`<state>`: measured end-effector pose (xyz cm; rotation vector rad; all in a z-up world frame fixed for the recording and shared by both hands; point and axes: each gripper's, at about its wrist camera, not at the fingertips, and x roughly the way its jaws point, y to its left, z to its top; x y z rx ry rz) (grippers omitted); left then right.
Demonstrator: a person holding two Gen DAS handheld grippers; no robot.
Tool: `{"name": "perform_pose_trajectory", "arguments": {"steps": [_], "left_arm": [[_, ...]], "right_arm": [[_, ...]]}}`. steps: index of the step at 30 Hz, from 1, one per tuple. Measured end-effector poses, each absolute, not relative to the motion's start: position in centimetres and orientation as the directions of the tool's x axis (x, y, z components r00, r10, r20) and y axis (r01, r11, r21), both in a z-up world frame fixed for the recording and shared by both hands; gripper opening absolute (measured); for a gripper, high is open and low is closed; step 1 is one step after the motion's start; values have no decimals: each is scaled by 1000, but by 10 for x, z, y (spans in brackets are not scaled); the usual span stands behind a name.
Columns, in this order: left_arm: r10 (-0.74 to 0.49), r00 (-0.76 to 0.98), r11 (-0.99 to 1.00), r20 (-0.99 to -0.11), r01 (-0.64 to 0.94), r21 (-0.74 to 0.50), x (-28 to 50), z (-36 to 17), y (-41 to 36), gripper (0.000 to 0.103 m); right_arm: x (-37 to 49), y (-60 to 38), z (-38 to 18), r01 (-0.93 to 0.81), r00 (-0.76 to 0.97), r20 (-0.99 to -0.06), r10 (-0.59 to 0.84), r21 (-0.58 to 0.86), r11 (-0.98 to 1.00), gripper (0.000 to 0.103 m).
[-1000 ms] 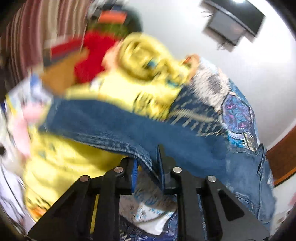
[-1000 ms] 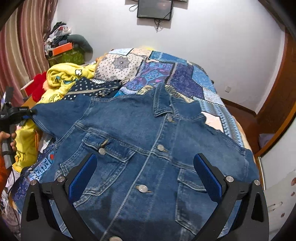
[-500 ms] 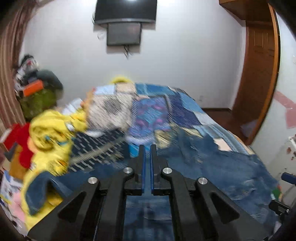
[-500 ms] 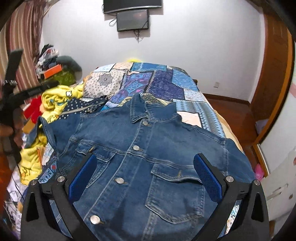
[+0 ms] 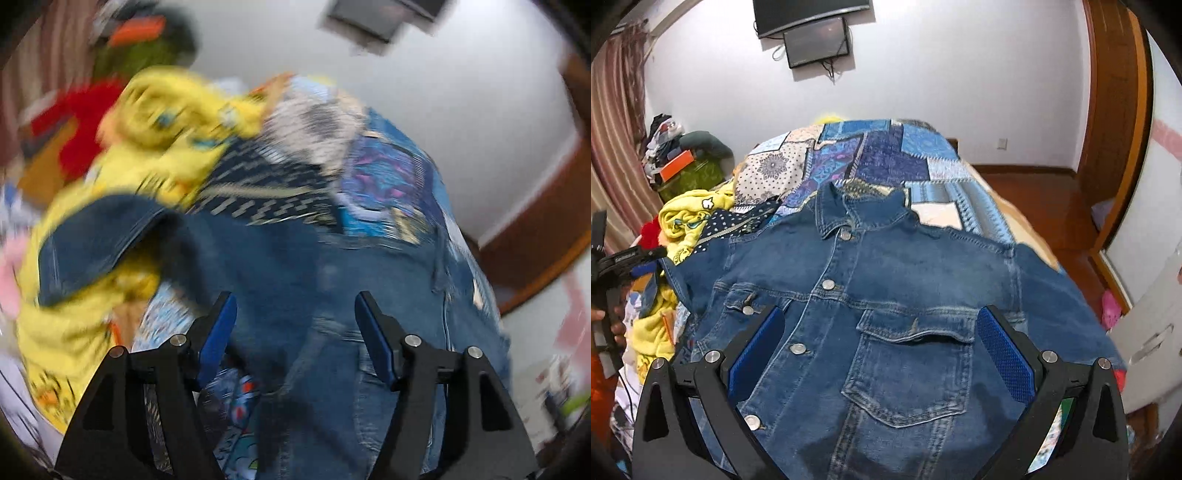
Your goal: Fold large clothes
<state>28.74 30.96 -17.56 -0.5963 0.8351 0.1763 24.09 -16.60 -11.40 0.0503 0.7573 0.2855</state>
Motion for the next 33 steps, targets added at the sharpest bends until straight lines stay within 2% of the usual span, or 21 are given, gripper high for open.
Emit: {"name": "perform_pose_trajectory", "arguments": {"steps": [4, 9, 16, 20, 22, 25, 27, 28, 33], "left_arm": [[-200, 669, 663, -716, -445, -602, 287, -212, 362, 66], [-256, 699, 530, -668, -476, -702, 304, -237, 393, 66], [-213, 783, 302, -585, -517, -801, 303, -263, 436, 66], [-86, 738, 306, -669, -619, -723, 295, -265, 452, 65], [-42, 723, 319, -689, -644, -695, 290, -262, 455, 58], [63, 667, 398, -742, -699, -594, 287, -250, 452, 37], [128, 635, 473, -761, -714, -516, 291, -233, 444, 8], [148, 633, 500, -760, -711, -494, 292, -226, 441, 3], [243, 676, 701, -695, -618, -356, 306, -155, 397, 3]], "right_arm": [[242, -157, -117, -244, 680, -683, 268, 134, 960, 103], [241, -141, -118, -267, 686, -689, 233, 60, 962, 103], [243, -126, -122, -293, 690, -700, 185, -36, 955, 103], [244, -125, -123, -303, 686, -705, 179, -53, 951, 103], [244, -126, -123, -304, 684, -705, 187, -43, 952, 103], [242, -130, -122, -303, 683, -703, 197, -27, 952, 103], [241, -134, -120, -300, 686, -700, 200, -22, 954, 103], [239, -136, -120, -299, 687, -698, 201, -19, 954, 103], [236, -150, -116, -279, 699, -687, 198, -7, 960, 103]]}}
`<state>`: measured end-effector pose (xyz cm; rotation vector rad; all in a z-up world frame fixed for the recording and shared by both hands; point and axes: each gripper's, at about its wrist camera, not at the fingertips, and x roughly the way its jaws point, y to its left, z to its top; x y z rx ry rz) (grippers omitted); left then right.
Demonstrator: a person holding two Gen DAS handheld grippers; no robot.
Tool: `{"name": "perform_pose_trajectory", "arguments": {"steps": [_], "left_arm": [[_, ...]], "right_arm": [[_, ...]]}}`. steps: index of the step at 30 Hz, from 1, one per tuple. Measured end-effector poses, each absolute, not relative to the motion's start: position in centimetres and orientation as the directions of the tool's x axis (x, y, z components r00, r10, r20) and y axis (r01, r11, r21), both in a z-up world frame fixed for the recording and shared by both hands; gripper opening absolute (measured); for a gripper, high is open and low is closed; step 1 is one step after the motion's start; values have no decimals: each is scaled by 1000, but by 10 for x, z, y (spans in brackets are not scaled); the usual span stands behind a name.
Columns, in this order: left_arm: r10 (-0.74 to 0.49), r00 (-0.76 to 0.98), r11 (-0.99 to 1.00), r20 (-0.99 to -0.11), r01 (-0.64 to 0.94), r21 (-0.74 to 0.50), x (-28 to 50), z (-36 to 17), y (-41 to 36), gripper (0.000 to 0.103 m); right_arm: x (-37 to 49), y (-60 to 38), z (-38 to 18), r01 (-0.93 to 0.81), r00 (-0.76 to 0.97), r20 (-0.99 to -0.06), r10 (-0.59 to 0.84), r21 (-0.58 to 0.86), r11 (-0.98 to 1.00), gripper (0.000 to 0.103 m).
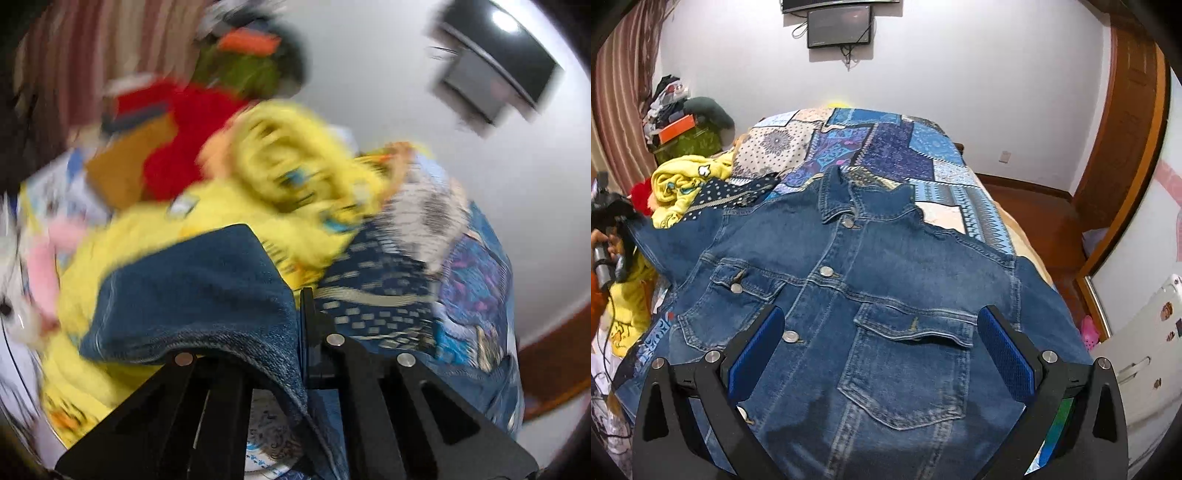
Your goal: Fold large clothes
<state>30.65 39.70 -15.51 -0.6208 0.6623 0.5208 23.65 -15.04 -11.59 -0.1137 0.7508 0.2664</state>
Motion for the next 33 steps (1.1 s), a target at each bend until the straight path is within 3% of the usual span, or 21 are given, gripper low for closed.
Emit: {"name": "perform_pose_trajectory", "arguments": {"steps": [6, 10, 12, 17, 21, 23, 25, 26, 27, 29, 33], "left_arm": [[166, 811, 905, -561, -351, -240, 325, -73, 289, 3], [34, 832, 980, -554, -137, -146, 346, -63, 191, 3], [-14, 817, 993, -577, -58, -106, 356, -73, 150, 3], [-130, 654, 991, -745, 107, -79, 372, -144, 55, 3], [-170, 510, 982, -843, 157, -103, 369, -198, 16, 4], [-130, 473, 986, -871, 157, -62, 360, -212, -1, 6], [-116, 452, 984, -885, 171, -42, 356, -219, -6, 14], [-129, 441, 983, -888, 178, -54, 352, -218, -4, 25], [-145, 430, 980, -891, 183, -71, 352, -218, -2, 43], [-183, 409, 975, -894, 195, -110, 343, -213, 3, 64], [-208, 458, 970, -864, 208, -123, 321, -192, 25, 64]], "right_arm": [[237, -179, -115, -230, 700, -678, 223, 81, 970, 103], [232, -192, -113, -220, 696, -668, 261, 147, 964, 103], [228, -198, -111, -215, 706, -661, 254, 142, 966, 103], [224, -214, -112, -204, 704, -671, 232, 122, 971, 103], [221, -228, -115, -193, 702, -679, 216, 111, 975, 103], [222, -233, -117, -188, 696, -688, 206, 102, 977, 103], [224, -237, -120, -184, 689, -698, 194, 91, 979, 103], [225, -238, -121, -183, 684, -705, 187, 83, 980, 103], [226, -238, -122, -185, 681, -709, 185, 79, 980, 103], [230, -234, -122, -200, 674, -716, 183, 62, 978, 103], [234, -216, -115, -260, 670, -713, 206, 35, 965, 103]]}}
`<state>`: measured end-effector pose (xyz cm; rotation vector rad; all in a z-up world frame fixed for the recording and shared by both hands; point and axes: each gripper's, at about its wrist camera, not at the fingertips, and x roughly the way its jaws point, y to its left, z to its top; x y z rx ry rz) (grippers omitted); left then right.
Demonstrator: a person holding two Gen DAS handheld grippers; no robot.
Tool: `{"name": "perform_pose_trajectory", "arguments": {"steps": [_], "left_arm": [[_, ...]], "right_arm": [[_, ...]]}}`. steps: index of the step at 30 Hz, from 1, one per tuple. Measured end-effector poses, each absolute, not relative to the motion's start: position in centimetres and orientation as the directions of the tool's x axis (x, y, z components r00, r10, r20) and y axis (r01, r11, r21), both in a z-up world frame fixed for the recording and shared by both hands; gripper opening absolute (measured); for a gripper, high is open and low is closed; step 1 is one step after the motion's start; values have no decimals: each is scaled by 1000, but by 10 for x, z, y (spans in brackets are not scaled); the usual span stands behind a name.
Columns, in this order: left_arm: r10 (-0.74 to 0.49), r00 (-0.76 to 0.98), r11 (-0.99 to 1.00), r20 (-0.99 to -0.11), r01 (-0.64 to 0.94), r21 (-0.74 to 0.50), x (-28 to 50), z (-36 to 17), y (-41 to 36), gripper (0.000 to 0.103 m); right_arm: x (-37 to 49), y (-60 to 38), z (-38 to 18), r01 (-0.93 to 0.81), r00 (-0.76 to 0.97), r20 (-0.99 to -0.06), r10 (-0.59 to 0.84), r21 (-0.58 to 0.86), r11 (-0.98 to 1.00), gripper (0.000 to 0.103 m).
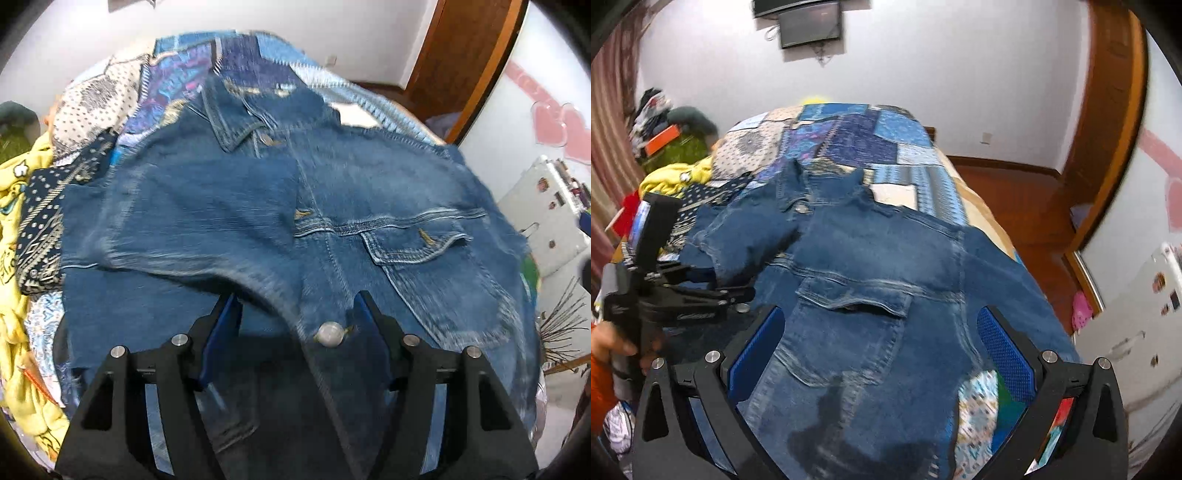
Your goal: Fold large clothes
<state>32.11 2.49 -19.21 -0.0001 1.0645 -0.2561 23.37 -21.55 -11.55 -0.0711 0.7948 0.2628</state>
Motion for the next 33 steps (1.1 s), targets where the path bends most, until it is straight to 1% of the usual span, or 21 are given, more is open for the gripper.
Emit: {"name": "perform_pose_trajectory", "arguments": {"steps": [2, 4, 7, 9, 12, 17, 20, 24, 27, 28, 30, 31, 32, 33], "left_arm": [[-206, 479, 974, -854, 185, -132, 312, -182, 44, 66], [-174, 509, 983, -843, 138, -120, 304, -173, 67, 71], [-97, 559, 995, -823, 51, -82, 292, -163, 107, 76], [-23, 587, 999, -809, -17, -41, 283, -159, 138, 83], [29, 603, 996, -797, -88, -30, 272, -160, 176, 84], [65, 577, 980, -814, -189, -56, 252, -176, 230, 84], [64, 559, 972, -827, -223, -76, 243, -188, 248, 84], [68, 542, 964, -838, -253, -86, 232, -201, 264, 84], [60, 531, 957, -845, -273, -104, 229, -209, 272, 84], [59, 527, 955, -848, -278, -106, 229, -211, 274, 84], [75, 521, 955, -850, -284, -90, 230, -214, 276, 84], [89, 520, 954, -849, -290, -77, 230, -215, 277, 84], [95, 519, 953, -849, -293, -73, 231, -215, 278, 84], [93, 519, 953, -850, -295, -75, 231, -216, 279, 84]], "right_arm": [[236, -204, -111, -294, 666, -709, 231, 35, 955, 103], [239, -190, -106, -331, 661, -706, 255, 30, 943, 103], [243, -155, -96, -415, 652, -695, 303, 8, 910, 103], [247, -132, -93, -464, 643, -693, 326, -14, 886, 103], [254, -99, -94, -538, 615, -701, 363, -36, 842, 103], [275, -32, -114, -660, 514, -763, 393, -58, 749, 103], [287, 6, -137, -708, 486, -790, 372, -107, 698, 103], [306, 40, -164, -732, 462, -830, 313, -157, 663, 101], [319, 60, -178, -744, 434, -848, 303, -148, 652, 96], [326, 69, -184, -747, 424, -856, 294, -147, 648, 93], [332, 78, -192, -745, 421, -864, 275, -157, 648, 83], [336, 83, -198, -741, 414, -872, 259, -158, 652, 68], [340, 84, -202, -743, 400, -880, 255, -148, 653, 50], [344, 85, -206, -746, 380, -889, 257, -130, 653, 46]]}}
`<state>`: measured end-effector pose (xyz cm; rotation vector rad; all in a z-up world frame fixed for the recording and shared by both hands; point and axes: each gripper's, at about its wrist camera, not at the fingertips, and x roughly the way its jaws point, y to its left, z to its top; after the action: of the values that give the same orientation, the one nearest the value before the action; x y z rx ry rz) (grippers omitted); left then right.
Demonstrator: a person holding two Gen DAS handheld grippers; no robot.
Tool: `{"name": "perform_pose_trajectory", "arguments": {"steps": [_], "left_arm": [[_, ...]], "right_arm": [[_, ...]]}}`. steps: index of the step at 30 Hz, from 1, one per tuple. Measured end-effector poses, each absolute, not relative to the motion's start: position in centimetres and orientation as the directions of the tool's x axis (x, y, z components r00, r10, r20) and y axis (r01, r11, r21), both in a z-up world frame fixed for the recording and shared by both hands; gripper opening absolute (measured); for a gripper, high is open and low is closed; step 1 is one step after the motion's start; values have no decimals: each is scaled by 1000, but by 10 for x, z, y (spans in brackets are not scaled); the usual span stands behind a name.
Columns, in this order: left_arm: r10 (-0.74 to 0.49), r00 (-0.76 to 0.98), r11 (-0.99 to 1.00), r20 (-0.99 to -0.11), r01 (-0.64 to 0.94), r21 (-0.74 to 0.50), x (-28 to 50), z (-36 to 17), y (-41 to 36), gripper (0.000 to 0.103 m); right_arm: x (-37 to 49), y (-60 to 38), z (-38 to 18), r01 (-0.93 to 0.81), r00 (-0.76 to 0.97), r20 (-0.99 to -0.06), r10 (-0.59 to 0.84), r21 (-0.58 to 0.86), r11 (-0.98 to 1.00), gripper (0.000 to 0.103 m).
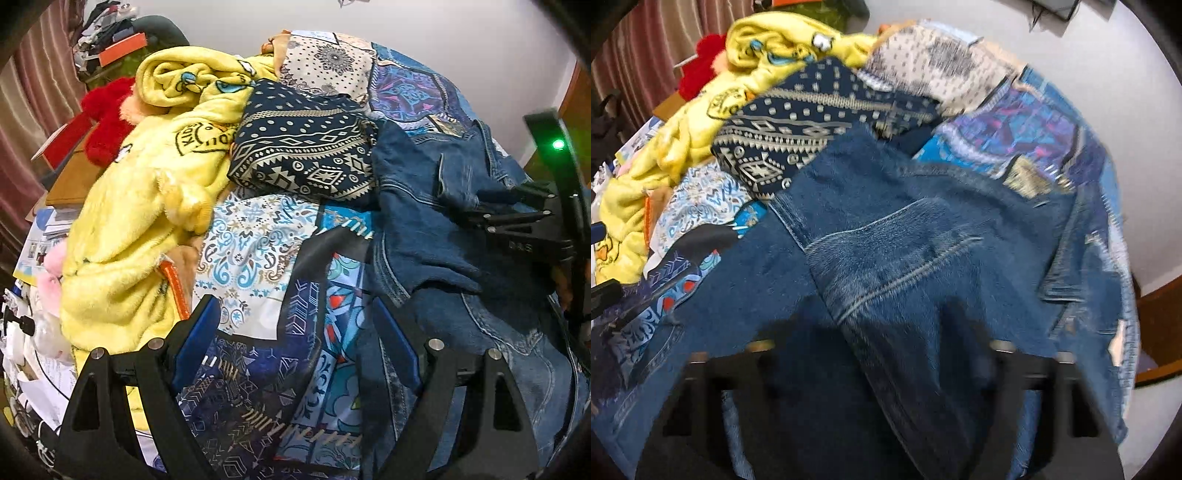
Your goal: Fold large clothes
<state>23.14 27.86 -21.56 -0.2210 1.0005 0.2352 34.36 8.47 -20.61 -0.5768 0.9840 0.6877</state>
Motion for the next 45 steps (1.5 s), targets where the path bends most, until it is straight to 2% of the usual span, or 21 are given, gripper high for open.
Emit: {"name": "perform_pose_trajectory", "arguments": {"steps": [1, 5, 7, 15, 20, 24, 28, 33, 36, 42, 44, 45], "left_arm": [[89, 519, 952, -850, -295, -80, 232, -215, 280, 84], [85, 520, 957, -850, -280, -76, 235, -211, 274, 84], [86, 523, 960, -848, -271, -70, 238, -207, 270, 84], [33, 572, 976, -819, -195, -97, 261, -177, 231, 84], [-39, 580, 986, -814, -112, -127, 295, -165, 193, 86], [-98, 550, 982, -829, -84, -172, 325, -168, 167, 86], [-85, 490, 984, -868, -94, -150, 347, -190, 146, 86], [-64, 387, 991, -920, -81, -103, 350, -232, 120, 87], [-55, 395, 991, -917, -92, -99, 345, -237, 120, 93], [-35, 397, 996, -917, -67, -66, 336, -239, 117, 95], [-24, 404, 996, -915, -70, -57, 333, -239, 116, 96], [-21, 404, 996, -915, -75, -56, 333, -239, 116, 96]], "right_arm": [[348, 83, -210, -746, 353, -893, 278, -90, 659, 44], [352, 70, -200, -725, 322, -873, 366, 21, 689, 16], [351, 62, -189, -707, 328, -856, 400, 58, 705, 13], [349, -1, -114, -643, 433, -734, 523, 155, 750, 12], [347, -64, -72, -579, 532, -651, 541, 186, 794, 12], [345, -116, -62, -514, 584, -619, 526, 220, 829, 12], [345, -163, -75, -450, 592, -625, 509, 268, 852, 12], [344, -202, -125, -380, 527, -695, 488, 321, 868, 12], [343, -212, -154, -347, 476, -742, 473, 335, 876, 12], [340, -226, -195, -290, 405, -782, 473, 381, 878, 13], [335, -225, -200, -282, 401, -804, 438, 347, 895, 21], [333, -230, -200, -280, 402, -809, 428, 337, 899, 28]]}}
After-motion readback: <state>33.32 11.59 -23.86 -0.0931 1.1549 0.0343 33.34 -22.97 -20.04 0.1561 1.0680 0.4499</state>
